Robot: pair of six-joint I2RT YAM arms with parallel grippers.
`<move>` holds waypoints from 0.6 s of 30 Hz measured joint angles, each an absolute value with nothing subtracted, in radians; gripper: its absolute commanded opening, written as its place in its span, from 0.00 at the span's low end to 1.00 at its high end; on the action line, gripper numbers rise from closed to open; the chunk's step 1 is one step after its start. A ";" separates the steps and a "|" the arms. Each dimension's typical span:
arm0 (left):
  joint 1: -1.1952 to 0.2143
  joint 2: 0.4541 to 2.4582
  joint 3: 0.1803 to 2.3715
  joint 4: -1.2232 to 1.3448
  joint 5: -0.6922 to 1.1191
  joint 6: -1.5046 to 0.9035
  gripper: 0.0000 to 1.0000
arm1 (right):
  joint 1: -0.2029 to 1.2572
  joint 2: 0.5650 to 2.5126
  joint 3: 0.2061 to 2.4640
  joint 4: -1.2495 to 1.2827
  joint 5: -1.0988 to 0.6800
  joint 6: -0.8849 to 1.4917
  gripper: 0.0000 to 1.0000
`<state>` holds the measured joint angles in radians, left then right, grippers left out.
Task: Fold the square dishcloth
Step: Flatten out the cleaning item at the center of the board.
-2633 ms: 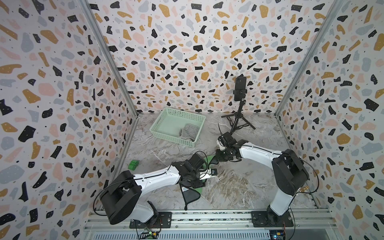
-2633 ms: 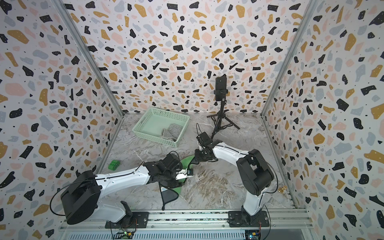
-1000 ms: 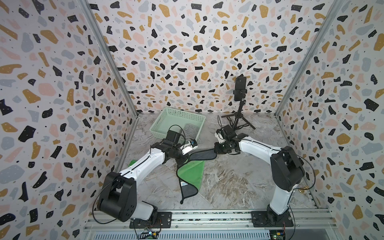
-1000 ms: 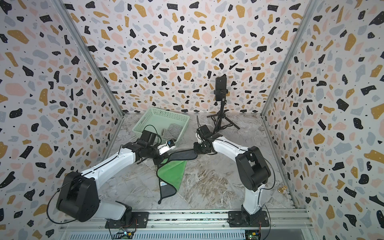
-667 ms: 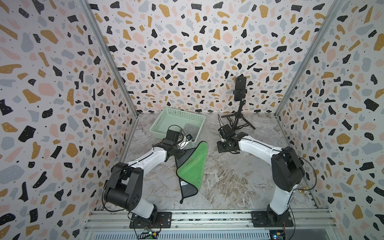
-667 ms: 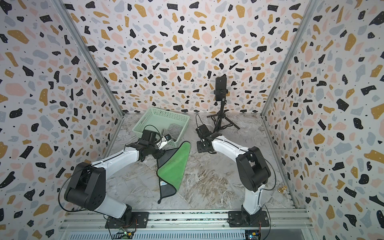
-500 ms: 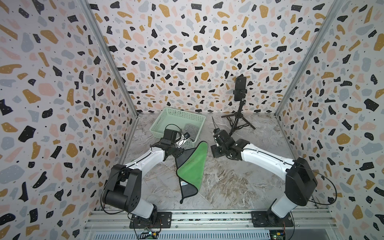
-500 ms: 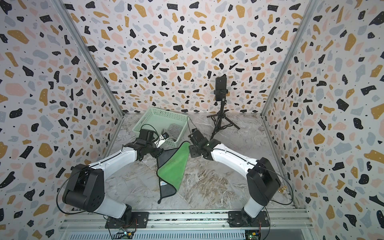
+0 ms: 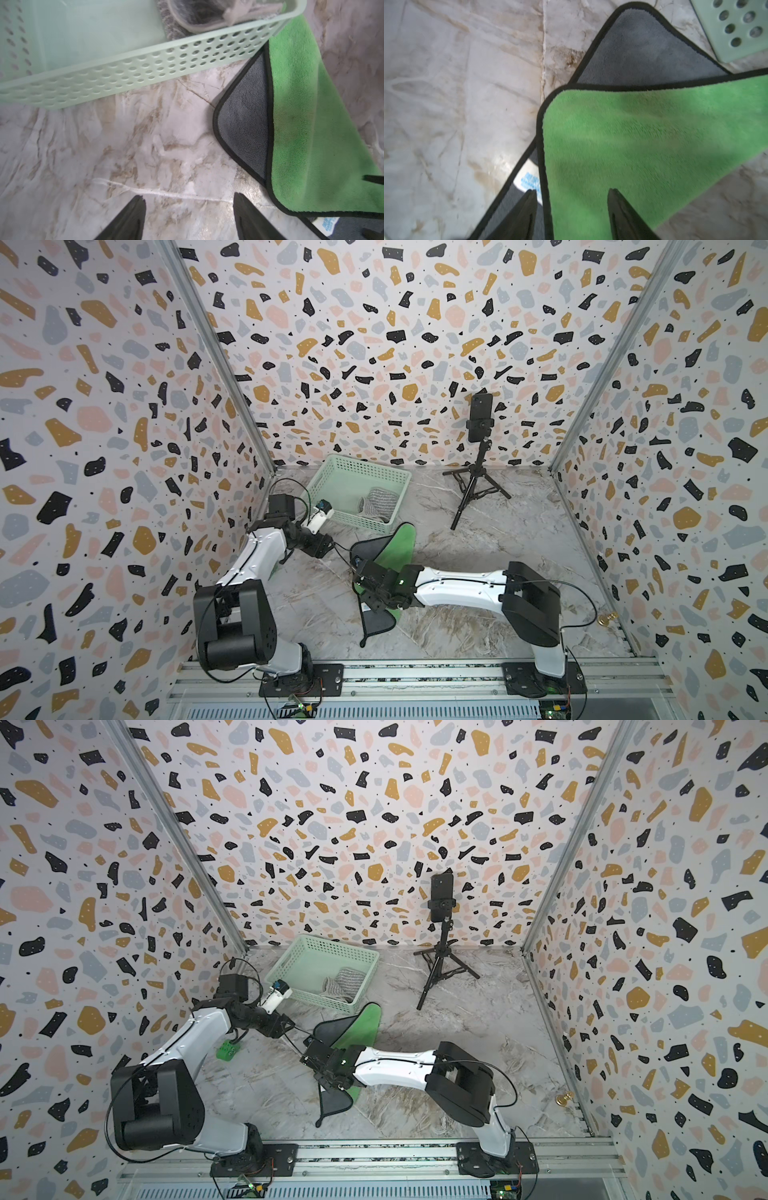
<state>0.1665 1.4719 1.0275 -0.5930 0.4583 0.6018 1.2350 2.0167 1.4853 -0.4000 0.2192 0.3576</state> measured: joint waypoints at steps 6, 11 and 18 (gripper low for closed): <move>0.196 1.467 1.034 -0.669 0.510 0.621 0.65 | 1.234 2.149 1.663 -0.442 0.225 0.358 0.48; 0.209 1.428 1.033 -0.700 0.542 0.636 0.63 | 1.234 2.236 1.778 -0.482 0.217 0.368 0.45; 0.237 1.438 1.035 -0.741 0.568 0.643 0.60 | 1.234 2.277 1.808 -0.529 0.232 0.397 0.00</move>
